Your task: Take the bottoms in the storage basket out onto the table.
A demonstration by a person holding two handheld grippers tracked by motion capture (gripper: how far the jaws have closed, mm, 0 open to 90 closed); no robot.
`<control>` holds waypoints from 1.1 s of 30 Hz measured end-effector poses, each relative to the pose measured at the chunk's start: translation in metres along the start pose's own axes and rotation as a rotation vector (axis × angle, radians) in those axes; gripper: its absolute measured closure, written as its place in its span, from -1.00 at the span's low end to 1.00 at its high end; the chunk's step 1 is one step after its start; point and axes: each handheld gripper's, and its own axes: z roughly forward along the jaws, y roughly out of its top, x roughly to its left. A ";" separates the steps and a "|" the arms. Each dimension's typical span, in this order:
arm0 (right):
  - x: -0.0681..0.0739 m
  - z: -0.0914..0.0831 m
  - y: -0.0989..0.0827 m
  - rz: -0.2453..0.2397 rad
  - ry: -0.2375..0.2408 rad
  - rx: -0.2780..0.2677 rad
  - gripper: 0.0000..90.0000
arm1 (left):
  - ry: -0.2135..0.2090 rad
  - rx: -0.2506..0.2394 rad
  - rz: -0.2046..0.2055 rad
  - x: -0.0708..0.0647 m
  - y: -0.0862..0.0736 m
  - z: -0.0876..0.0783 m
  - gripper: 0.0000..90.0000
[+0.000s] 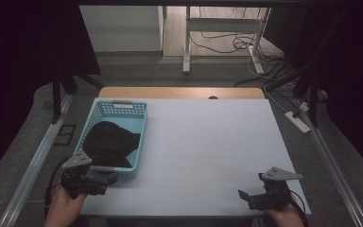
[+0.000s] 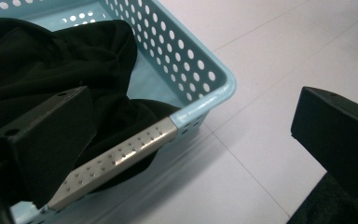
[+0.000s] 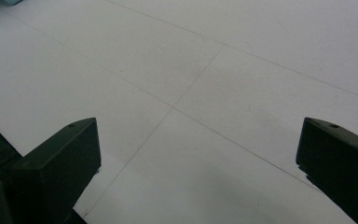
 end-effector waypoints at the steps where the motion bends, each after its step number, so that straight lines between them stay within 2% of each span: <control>1: 0.000 0.000 0.000 0.000 0.000 0.000 -1.00 | 0.002 0.003 -0.003 0.000 0.001 0.001 -1.00; 12: 0.000 0.000 0.000 -0.004 0.000 0.005 -1.00 | 0.021 0.018 -0.023 0.006 0.010 0.009 -1.00; 22: 0.000 0.001 0.000 -0.004 0.002 0.007 -1.00 | 0.013 0.052 -0.017 0.014 0.020 0.018 -1.00; 33: 0.000 0.001 0.000 -0.004 0.003 0.010 -1.00 | 0.018 0.079 -0.030 0.024 0.034 0.028 -1.00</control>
